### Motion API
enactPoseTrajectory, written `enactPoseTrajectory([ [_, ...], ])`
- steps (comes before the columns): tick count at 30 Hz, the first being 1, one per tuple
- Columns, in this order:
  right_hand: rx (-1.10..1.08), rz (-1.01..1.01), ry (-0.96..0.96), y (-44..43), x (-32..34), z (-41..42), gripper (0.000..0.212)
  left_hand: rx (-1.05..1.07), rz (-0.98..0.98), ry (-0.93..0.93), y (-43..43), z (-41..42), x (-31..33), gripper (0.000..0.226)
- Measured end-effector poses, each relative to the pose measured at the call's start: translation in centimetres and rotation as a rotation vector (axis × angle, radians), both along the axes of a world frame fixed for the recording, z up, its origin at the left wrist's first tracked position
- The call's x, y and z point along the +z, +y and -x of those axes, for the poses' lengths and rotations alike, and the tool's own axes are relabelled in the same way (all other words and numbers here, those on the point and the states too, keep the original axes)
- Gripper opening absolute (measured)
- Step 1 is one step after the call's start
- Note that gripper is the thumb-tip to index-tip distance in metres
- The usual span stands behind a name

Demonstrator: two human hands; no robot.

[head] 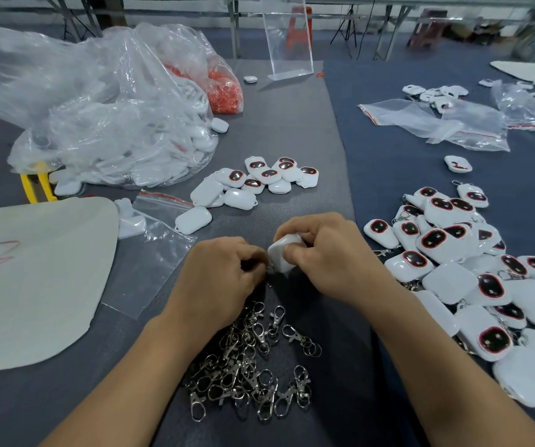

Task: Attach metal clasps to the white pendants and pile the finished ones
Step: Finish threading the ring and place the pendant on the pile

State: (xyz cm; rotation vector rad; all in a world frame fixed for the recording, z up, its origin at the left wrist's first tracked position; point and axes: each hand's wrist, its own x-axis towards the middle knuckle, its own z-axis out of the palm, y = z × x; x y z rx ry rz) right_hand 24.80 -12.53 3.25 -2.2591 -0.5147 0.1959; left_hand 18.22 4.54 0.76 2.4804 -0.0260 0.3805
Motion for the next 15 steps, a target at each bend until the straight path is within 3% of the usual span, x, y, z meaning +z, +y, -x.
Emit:
enactPoseTrajectory([
  [7, -0.031, -0.034, 0.034, 0.3, -0.4, 0.4, 0.014, 0.037, 0.021, 0.008, -0.1, 0.1, 0.0, 0.018],
  [9, -0.063, -0.119, 0.141, 0.1, -0.6, 0.2, 0.017, 0.056, 0.038, -0.008, -0.1, 0.1, -0.1, 0.010],
  [15, -0.100, -0.511, 0.540, -0.4, -0.6, -0.6, 0.020, 0.057, 0.274, -0.075, -0.1, -0.1, -0.3, 0.026],
])
